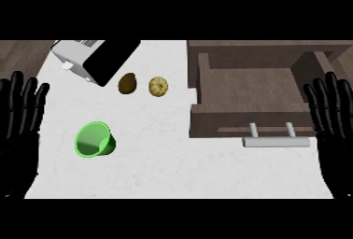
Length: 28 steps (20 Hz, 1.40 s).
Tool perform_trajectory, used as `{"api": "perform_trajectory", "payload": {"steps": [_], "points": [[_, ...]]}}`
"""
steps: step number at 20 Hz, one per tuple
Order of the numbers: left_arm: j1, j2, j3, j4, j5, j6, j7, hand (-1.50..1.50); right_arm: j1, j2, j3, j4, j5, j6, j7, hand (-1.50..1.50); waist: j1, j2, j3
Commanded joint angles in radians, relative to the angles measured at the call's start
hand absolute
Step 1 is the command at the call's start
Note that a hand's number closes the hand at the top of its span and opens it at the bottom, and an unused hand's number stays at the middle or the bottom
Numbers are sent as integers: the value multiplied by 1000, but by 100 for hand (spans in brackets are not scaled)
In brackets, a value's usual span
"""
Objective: Pick up the cup, place it into the drawer and close the drawer
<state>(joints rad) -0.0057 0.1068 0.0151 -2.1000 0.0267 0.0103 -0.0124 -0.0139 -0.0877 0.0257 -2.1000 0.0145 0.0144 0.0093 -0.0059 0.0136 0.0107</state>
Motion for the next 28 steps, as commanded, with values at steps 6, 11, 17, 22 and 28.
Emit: {"api": "perform_trajectory", "payload": {"steps": [6, 11, 17, 22, 28], "points": [[0, -104, 11, 52, -382, 404, 31, -150, -17, 7, 15, 9, -3, 5, 22, -150, 11, -14, -9], [-143, -106, -128, 166, -287, 702, 124, -150, 8, 12, 19, 8, -126, 66, 72, -150, -4, -13, -10], [-178, -107, -191, 293, -272, 801, 54, -150, -12, 35, 26, -13, -83, 21, 122, -150, 2, -14, -11], [-157, -107, -169, 240, -277, 756, 110, -150, 7, 20, 1, -2, -125, 82, 90, -150, 4, -14, -11], [-144, -107, -204, 242, -306, 821, 124, -150, 26, 51, 47, -29, -64, 49, 88, -150, 4, -15, -11]]}}
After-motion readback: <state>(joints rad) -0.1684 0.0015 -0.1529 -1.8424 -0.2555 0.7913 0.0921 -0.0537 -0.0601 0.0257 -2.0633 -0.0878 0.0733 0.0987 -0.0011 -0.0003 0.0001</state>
